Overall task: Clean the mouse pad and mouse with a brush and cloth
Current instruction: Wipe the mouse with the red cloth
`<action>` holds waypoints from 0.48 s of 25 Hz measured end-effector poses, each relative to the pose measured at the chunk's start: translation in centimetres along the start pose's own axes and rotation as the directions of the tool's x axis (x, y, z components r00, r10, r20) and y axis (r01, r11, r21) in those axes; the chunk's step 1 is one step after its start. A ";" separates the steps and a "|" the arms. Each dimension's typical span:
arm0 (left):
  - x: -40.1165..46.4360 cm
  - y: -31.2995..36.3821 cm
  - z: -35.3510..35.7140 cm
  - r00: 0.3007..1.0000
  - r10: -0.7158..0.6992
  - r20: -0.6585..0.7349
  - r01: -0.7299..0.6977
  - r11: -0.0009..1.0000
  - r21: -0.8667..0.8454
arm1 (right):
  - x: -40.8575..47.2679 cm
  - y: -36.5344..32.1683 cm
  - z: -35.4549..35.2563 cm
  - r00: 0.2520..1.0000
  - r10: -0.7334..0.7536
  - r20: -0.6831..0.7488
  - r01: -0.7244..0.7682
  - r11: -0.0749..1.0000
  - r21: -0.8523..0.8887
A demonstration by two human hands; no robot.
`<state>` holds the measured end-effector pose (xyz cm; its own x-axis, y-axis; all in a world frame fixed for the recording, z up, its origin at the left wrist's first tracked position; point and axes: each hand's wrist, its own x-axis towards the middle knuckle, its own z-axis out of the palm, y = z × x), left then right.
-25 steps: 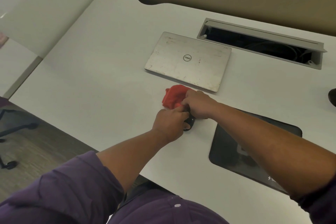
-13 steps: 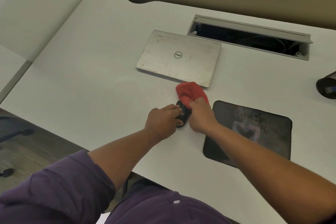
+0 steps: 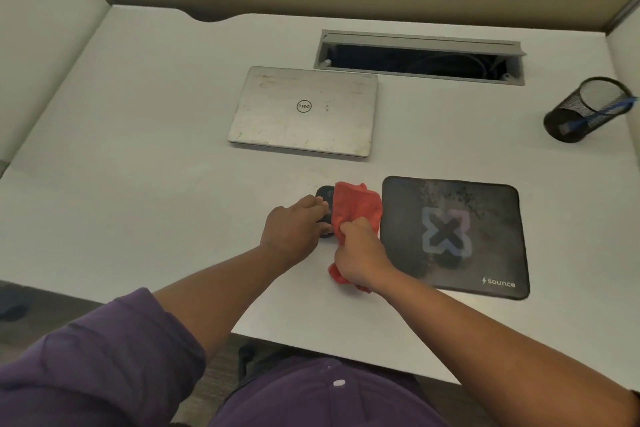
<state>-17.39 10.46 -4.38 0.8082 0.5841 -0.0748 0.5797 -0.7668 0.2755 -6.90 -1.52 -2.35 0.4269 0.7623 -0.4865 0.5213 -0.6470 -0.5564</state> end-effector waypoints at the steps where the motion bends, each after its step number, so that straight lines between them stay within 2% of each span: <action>1: 0.0 -0.1 0.0 1.000 0.010 0.005 -0.010 1.000 0.004 | -0.5 -0.2 0.2 1.000 0.011 -0.003 -0.011 1.000 0.018; 4: 0.1 -0.4 0.0 0.999 0.042 0.020 -0.042 0.999 0.018 | -1.9 -1.1 0.3 0.997 0.064 -0.037 -0.060 0.993 0.102; 6: 0.1 -0.6 -0.2 0.997 0.061 0.048 -0.062 0.998 0.020 | -2.8 -1.8 -0.6 0.988 0.147 -0.056 -0.128 0.958 0.256; 8: 0.1 -0.9 -0.6 0.996 0.033 0.087 -0.029 0.998 -0.053 | -3.9 -2.8 -2.0 0.978 0.197 -0.065 -0.171 0.943 0.286; 10: -0.2 -1.4 -1.3 0.993 -0.060 0.100 0.082 0.968 -0.238 | -4.9 -4.2 -3.9 0.982 0.162 -0.093 -0.155 0.985 0.077; 12: -1.1 -2.0 -2.4 0.996 -0.088 0.002 0.082 0.914 -0.398 | -5.9 -6.0 -6.0 0.992 0.096 -0.083 -0.111 0.973 -0.202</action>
<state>-19.64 12.00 -2.54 0.7540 0.6490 -0.1010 0.5548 -0.5470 0.6269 -8.13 -2.00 7.88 0.5352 0.6952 -0.4798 0.6089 -0.7113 -0.3512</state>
